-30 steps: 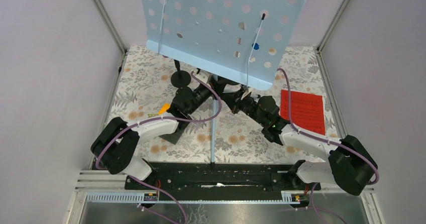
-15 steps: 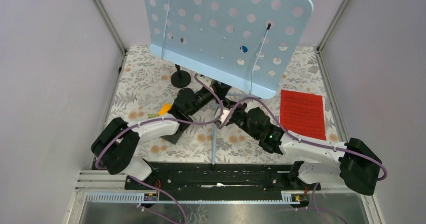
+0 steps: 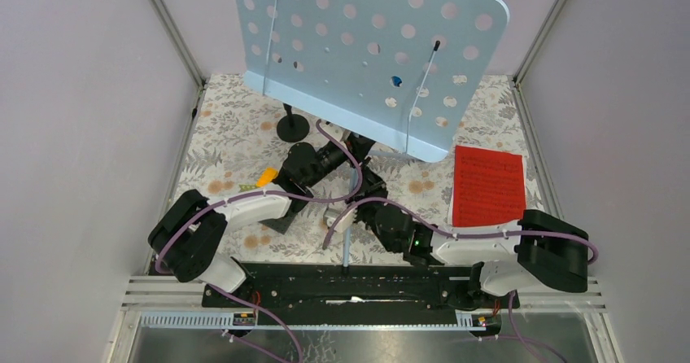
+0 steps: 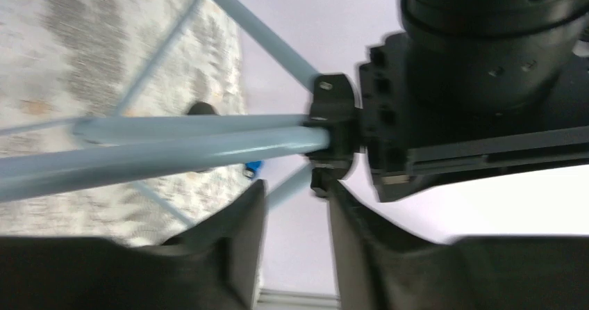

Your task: Pack up the instrument practice props

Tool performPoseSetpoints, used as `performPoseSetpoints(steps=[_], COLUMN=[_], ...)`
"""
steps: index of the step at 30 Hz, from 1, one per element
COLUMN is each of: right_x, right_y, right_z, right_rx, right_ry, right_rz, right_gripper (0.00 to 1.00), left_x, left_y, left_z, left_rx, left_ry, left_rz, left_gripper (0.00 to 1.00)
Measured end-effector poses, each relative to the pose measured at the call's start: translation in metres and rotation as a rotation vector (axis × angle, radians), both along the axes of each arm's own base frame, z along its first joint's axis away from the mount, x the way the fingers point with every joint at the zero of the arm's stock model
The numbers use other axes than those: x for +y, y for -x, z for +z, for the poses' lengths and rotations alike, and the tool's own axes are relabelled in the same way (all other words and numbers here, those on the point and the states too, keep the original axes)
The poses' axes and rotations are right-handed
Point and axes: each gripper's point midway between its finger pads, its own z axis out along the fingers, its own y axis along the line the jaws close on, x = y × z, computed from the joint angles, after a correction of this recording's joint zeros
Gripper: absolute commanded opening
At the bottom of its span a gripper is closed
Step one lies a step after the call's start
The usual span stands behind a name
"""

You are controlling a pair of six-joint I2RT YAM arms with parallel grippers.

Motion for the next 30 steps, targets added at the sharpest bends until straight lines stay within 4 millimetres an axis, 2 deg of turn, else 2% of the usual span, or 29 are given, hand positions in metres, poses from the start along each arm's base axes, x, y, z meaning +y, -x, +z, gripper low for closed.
performPoseSetpoints(steps=[2,3,5,7,11,13,15,17,20,26,29,30], right_x=[0.003,0.007,0.012,0.009,-0.012,-0.023,-0.037,-0.052,-0.062,-0.088,-0.089,-0.086], right_y=[0.011,0.021,0.038,0.05,0.061,0.065,0.067,0.064,0.054,0.005,-0.005,-0.005], right_z=[-0.007,-0.017,-0.034,-0.042,-0.027,-0.016,-0.01,-0.013,-0.018,-0.012,-0.017,-0.017], right_rx=[0.015,0.037,0.084,0.133,0.232,0.286,0.342,0.409,0.551,0.768,0.909,0.962], right_ry=[0.004,0.019,0.037,0.001,-0.269,-0.466,-0.685,-0.887,-1.145,-1.658,-1.84,-1.881], right_rz=[0.023,0.053,0.104,0.129,0.121,0.116,0.087,0.015,-0.095,-0.343,-0.359,-0.35], right_gripper=[0.58,0.61,0.64,0.67,0.79,0.84,0.85,0.82,0.81,0.82,0.81,0.78], left_x=[0.0,0.0,0.0,0.0,0.0,0.0,0.0,-0.001,-0.001,-0.001,-0.001,-0.001], left_y=[0.0,-0.001,-0.001,-0.001,-0.001,-0.001,-0.001,-0.002,-0.002,-0.002,-0.002,-0.002], left_z=[0.001,0.002,0.002,0.002,0.002,0.002,0.002,0.0,0.0,0.0,0.0,0.0], left_rx=[-0.001,-0.002,-0.003,-0.003,-0.002,-0.002,-0.001,0.002,0.002,0.002,0.002,0.002], left_ry=[0.002,0.004,0.004,0.004,0.004,0.004,0.003,0.0,0.0,0.0,0.0,0.0], left_rz=[0.002,0.003,0.004,0.004,0.004,0.004,0.004,0.004,0.003,0.003,0.003,0.003], left_gripper=[0.0,0.0,0.0,0.0,0.0,0.0,0.0,0.0,0.0,0.0,0.0,0.0])
